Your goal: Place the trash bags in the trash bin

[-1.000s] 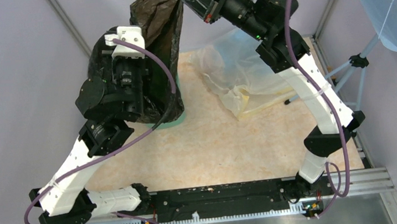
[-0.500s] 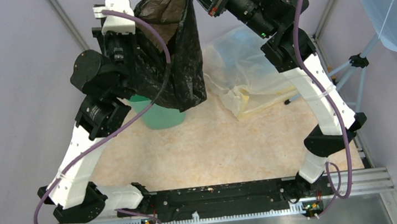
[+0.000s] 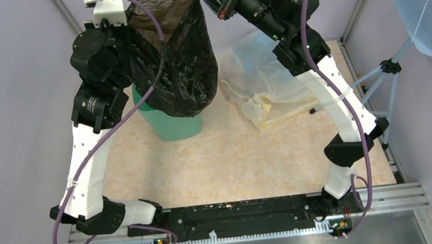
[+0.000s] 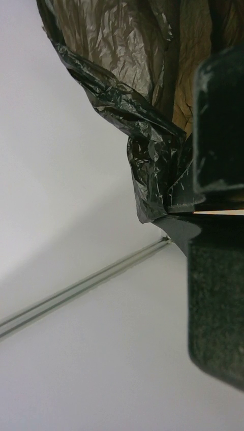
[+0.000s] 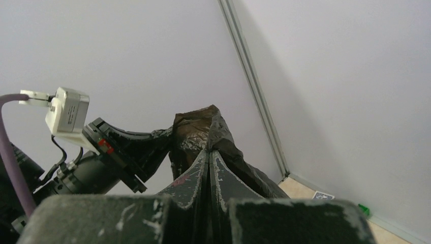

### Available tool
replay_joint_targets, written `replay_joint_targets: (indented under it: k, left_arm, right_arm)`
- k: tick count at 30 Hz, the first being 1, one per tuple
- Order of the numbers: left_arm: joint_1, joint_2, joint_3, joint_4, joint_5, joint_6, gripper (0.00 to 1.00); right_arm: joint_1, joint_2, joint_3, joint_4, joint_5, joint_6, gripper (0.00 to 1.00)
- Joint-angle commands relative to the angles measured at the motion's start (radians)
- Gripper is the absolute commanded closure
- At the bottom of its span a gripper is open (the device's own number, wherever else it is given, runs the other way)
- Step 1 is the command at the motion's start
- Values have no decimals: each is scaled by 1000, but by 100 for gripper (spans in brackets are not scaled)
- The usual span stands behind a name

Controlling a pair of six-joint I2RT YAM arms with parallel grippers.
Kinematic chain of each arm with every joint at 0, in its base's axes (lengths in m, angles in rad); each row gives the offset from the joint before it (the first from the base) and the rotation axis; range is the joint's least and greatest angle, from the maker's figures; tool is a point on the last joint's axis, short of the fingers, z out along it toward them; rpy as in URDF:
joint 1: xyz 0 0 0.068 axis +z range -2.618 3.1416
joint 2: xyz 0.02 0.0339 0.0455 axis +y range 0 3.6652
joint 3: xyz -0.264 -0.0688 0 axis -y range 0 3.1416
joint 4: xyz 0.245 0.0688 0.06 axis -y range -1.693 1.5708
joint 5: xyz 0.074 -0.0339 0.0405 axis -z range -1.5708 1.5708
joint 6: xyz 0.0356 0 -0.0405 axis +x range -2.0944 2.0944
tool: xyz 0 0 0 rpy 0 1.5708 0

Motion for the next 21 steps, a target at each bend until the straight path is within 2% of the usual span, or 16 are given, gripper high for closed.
replay_joint_targets:
  k: [1, 5, 8, 9, 11, 13, 16, 21]
  left_arm:
    - [39, 17, 110, -59, 31, -94, 100]
    - [47, -12, 63, -95, 51, -162, 100]
    - [54, -52, 21, -144, 129, -243, 100]
    - [55, -61, 14, -169, 163, -268, 100]
    - [55, -72, 12, -226, 197, -302, 100]
    - [53, -77, 10, -275, 208, -336, 100]
    - [56, -98, -22, -288, 240, -361, 100]
    - [56, -96, -26, -285, 281, -372, 100]
  right_arm:
    - [-12, 31, 42, 38, -55, 31, 100]
    - [-10, 42, 50, 20, -87, 53, 99]
    - [-10, -2, 15, -44, 13, -5, 92]
    - [-10, -26, -5, -60, 69, -26, 84]
    - [-11, -68, -37, -113, 150, -58, 56]
    - [-10, -103, -48, -200, 203, -84, 35]
    - [-6, -143, -58, -329, 200, -108, 22]
    - [115, -229, -223, -456, 324, -179, 20]
